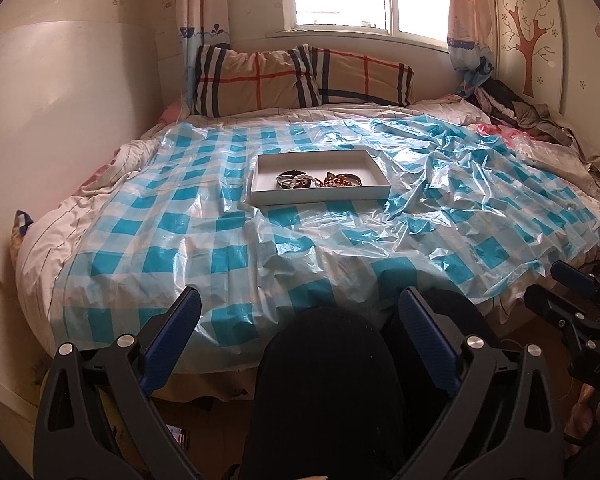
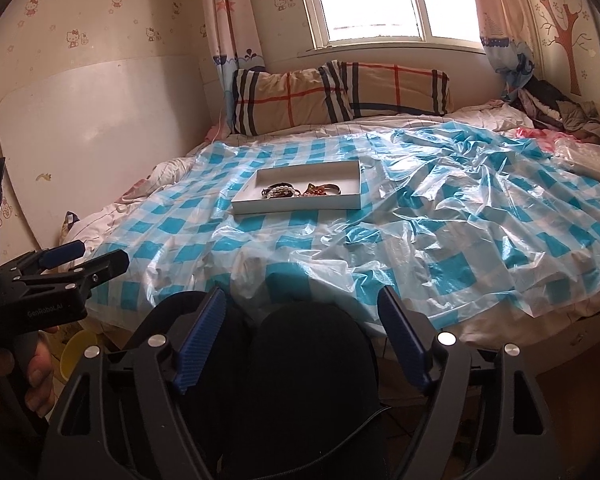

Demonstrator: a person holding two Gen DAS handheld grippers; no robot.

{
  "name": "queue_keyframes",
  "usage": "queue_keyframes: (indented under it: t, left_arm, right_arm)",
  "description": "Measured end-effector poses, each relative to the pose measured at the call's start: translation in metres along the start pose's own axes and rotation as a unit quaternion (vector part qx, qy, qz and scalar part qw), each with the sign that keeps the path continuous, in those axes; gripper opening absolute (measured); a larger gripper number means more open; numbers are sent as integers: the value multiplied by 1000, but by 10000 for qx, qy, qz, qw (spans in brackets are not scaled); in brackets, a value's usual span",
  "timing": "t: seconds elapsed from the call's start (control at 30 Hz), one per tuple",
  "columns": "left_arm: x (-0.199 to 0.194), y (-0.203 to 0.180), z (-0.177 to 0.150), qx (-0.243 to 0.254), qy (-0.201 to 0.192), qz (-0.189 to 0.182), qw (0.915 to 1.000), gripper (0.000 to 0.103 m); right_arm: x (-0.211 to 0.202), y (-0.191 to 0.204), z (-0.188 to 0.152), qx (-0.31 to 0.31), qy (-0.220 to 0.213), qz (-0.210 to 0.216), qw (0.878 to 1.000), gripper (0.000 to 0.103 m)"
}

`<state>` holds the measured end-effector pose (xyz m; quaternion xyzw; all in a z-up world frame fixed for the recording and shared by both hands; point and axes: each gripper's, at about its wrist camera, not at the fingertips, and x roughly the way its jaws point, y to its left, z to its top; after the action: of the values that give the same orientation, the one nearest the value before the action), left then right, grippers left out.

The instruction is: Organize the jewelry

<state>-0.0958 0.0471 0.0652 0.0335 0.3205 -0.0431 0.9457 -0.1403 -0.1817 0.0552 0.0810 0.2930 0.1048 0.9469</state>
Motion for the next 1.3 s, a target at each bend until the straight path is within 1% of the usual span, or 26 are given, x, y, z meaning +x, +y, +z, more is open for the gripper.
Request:
queue_keyframes:
  t: [0.3, 0.57, 0.8, 1.03, 1.3]
  left_arm:
    - [-7, 0, -4, 2, 0, 15, 10000, 95]
    - [-15, -2, -8, 48, -26, 61, 10000, 95]
    - [-20, -2, -10, 92, -24, 123, 9999, 95]
    - [-19, -2, -8, 141, 7, 161, 9998, 95]
    - [-14, 2, -8, 173, 52, 171, 9997, 95]
  right_arm:
    - [-12, 8, -5, -82, -52, 1, 10000, 81]
    - [-13, 10, -6, -85, -49, -4, 10000, 85]
    - [-16, 9, -7, -78, -38, 1, 10000, 86]
    - [-15, 8, -8, -80, -35, 7, 10000, 88]
    - [-18, 8, -13, -85, -1, 14, 10000, 88]
